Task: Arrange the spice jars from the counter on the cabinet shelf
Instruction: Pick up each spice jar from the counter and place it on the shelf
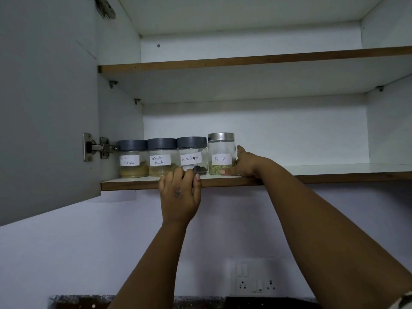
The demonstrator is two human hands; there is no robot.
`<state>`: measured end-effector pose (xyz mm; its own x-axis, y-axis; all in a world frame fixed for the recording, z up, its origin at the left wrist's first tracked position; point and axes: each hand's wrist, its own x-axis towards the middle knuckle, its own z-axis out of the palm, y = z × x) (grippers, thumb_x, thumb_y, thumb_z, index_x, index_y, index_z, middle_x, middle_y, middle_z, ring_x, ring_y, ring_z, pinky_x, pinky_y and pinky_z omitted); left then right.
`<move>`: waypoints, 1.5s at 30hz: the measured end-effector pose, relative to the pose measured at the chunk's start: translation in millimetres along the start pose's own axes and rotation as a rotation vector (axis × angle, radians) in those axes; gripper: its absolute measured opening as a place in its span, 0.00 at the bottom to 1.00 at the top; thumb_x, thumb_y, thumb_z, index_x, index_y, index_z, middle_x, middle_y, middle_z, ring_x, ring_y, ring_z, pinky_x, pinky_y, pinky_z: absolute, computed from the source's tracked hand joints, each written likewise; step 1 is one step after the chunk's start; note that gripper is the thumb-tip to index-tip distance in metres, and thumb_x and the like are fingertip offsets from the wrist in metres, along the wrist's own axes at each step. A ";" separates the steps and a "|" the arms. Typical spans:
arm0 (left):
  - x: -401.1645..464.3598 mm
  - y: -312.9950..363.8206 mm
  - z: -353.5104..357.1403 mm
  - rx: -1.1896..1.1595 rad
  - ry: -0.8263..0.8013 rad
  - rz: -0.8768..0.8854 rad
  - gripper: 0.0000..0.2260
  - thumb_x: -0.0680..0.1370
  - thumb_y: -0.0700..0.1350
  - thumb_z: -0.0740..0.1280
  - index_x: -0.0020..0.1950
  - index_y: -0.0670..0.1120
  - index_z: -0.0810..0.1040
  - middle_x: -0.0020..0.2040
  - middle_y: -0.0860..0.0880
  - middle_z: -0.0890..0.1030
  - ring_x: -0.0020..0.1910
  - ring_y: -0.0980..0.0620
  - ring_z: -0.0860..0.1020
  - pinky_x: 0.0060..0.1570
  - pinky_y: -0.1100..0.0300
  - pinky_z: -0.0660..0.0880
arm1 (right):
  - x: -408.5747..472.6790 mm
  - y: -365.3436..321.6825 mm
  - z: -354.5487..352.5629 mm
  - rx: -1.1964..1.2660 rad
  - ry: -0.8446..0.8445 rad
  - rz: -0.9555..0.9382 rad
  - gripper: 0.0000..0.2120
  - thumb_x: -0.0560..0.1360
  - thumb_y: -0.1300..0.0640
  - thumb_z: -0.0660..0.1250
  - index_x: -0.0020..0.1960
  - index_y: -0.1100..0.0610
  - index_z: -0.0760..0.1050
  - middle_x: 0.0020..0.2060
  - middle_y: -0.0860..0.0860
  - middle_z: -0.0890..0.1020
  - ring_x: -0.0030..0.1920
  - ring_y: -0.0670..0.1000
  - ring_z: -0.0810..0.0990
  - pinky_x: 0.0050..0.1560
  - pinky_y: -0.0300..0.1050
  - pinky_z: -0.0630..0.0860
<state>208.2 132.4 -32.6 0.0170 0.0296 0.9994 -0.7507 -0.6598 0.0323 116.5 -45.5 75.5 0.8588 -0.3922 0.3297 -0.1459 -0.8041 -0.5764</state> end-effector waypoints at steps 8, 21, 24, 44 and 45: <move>-0.4 2.5 0.0 0.030 -0.032 -0.017 0.13 0.81 0.49 0.55 0.45 0.45 0.75 0.42 0.48 0.73 0.41 0.48 0.70 0.47 0.53 0.65 | -2.5 -2.5 -0.6 -0.043 0.004 -0.009 0.52 0.70 0.45 0.75 0.78 0.60 0.43 0.72 0.58 0.67 0.69 0.58 0.68 0.62 0.47 0.67; 3.3 1.8 -11.5 0.020 -0.138 -0.018 0.14 0.82 0.50 0.53 0.47 0.45 0.75 0.44 0.47 0.73 0.43 0.48 0.71 0.50 0.53 0.65 | -14.3 -10.4 -4.2 -0.067 -0.060 0.029 0.57 0.73 0.46 0.72 0.77 0.60 0.29 0.77 0.61 0.58 0.74 0.60 0.62 0.71 0.50 0.62; 2.7 2.7 -15.1 0.005 -0.174 -0.004 0.13 0.83 0.49 0.54 0.47 0.44 0.74 0.45 0.46 0.73 0.44 0.47 0.71 0.51 0.52 0.65 | -26.6 -8.8 -6.3 -0.091 -0.050 0.060 0.59 0.73 0.42 0.70 0.74 0.60 0.24 0.77 0.61 0.56 0.75 0.61 0.60 0.72 0.52 0.59; -164.7 50.0 -76.8 -0.308 -0.615 0.018 0.32 0.78 0.53 0.62 0.79 0.43 0.58 0.78 0.41 0.59 0.78 0.41 0.57 0.75 0.43 0.53 | -183.7 123.4 151.3 -0.278 0.595 -0.146 0.26 0.79 0.46 0.58 0.73 0.58 0.65 0.66 0.58 0.71 0.66 0.58 0.69 0.64 0.54 0.66; -195.1 51.6 -84.3 -0.318 -0.667 0.042 0.32 0.78 0.52 0.63 0.78 0.43 0.59 0.78 0.42 0.60 0.77 0.41 0.58 0.75 0.42 0.55 | -197.9 144.9 175.5 -0.276 0.509 -0.069 0.26 0.79 0.46 0.59 0.74 0.57 0.64 0.67 0.58 0.70 0.67 0.59 0.68 0.64 0.54 0.65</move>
<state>110.5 155.8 -226.9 0.3060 -0.5206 0.7971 -0.9131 -0.3976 0.0908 11.7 -6.0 -204.4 0.5368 -0.4456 0.7165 -0.2796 -0.8951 -0.3472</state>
